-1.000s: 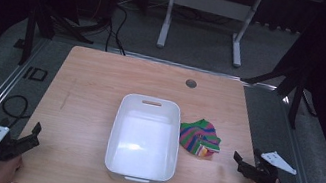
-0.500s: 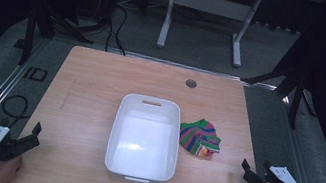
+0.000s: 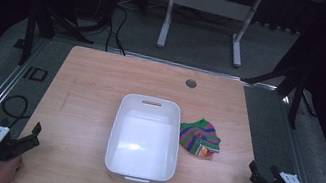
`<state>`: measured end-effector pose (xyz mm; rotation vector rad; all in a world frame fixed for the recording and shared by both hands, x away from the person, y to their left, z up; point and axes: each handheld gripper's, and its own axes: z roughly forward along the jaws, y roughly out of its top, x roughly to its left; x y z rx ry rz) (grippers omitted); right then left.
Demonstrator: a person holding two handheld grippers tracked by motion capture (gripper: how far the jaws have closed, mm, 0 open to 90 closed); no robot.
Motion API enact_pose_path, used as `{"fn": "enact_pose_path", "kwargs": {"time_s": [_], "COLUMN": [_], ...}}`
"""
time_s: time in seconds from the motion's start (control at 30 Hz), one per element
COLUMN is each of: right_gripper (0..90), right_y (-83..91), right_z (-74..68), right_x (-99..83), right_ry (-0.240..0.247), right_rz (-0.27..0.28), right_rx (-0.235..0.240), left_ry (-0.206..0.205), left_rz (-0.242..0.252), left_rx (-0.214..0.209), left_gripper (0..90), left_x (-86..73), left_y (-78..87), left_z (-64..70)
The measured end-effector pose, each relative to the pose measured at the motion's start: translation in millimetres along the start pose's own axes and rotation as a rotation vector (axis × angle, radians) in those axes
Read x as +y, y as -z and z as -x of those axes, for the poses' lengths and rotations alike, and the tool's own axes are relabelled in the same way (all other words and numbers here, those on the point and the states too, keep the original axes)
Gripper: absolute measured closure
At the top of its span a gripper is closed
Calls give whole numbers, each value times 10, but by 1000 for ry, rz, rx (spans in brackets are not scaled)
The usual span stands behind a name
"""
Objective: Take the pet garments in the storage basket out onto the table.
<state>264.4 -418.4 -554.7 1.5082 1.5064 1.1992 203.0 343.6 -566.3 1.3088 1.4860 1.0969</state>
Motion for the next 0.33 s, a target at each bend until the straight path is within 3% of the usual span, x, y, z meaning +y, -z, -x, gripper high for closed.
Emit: {"fn": "enact_pose_path", "kwargs": {"time_s": [0.33], "right_gripper": [140], "right_y": [-29], "right_z": [-17], "right_x": [-4], "right_ry": [15], "right_rz": [-25], "right_rx": [-10], "left_ry": [0], "left_rz": [1], "left_rx": [0], "left_gripper": [10], "left_x": [0], "left_y": [1], "left_z": [-1]}}
